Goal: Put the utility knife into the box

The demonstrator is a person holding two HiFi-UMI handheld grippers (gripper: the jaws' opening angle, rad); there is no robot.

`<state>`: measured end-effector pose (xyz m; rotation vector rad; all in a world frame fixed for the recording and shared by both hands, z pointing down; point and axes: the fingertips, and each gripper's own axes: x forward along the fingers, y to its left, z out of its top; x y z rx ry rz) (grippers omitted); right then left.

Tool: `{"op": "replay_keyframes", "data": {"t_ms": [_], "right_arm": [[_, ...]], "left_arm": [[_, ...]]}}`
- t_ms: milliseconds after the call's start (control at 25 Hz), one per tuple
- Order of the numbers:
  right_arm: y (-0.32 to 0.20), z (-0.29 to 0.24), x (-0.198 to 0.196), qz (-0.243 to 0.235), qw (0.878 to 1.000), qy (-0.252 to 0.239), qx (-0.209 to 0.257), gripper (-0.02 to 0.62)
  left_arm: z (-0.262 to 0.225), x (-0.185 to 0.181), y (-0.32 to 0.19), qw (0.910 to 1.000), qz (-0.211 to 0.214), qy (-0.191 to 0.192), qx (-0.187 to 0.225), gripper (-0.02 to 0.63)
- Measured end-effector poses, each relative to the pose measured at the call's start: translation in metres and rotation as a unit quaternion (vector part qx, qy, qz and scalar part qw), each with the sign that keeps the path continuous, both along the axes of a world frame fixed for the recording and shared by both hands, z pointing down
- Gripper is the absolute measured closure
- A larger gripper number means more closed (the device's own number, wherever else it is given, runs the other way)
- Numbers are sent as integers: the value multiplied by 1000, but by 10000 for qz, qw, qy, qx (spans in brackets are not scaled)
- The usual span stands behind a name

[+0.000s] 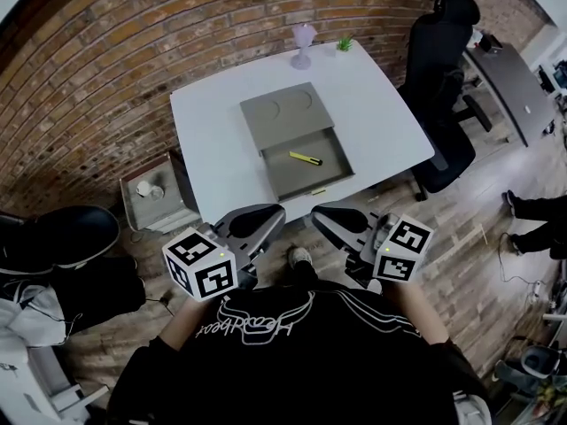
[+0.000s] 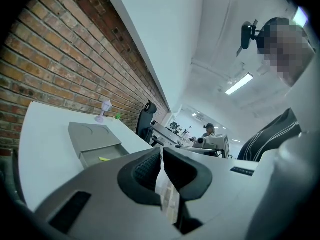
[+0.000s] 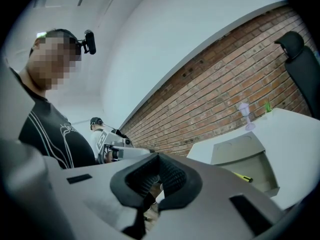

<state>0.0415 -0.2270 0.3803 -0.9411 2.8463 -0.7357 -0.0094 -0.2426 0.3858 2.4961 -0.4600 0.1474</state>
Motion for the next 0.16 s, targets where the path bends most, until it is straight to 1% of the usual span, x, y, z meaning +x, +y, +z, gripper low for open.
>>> {"op": "replay_keyframes", "data": {"t_ms": [160], "right_arm": [[-4, 4, 5, 30, 10000, -18, -20, 594]], "left_arm": [[4, 7, -5, 10000, 41, -20, -27, 565]]}}
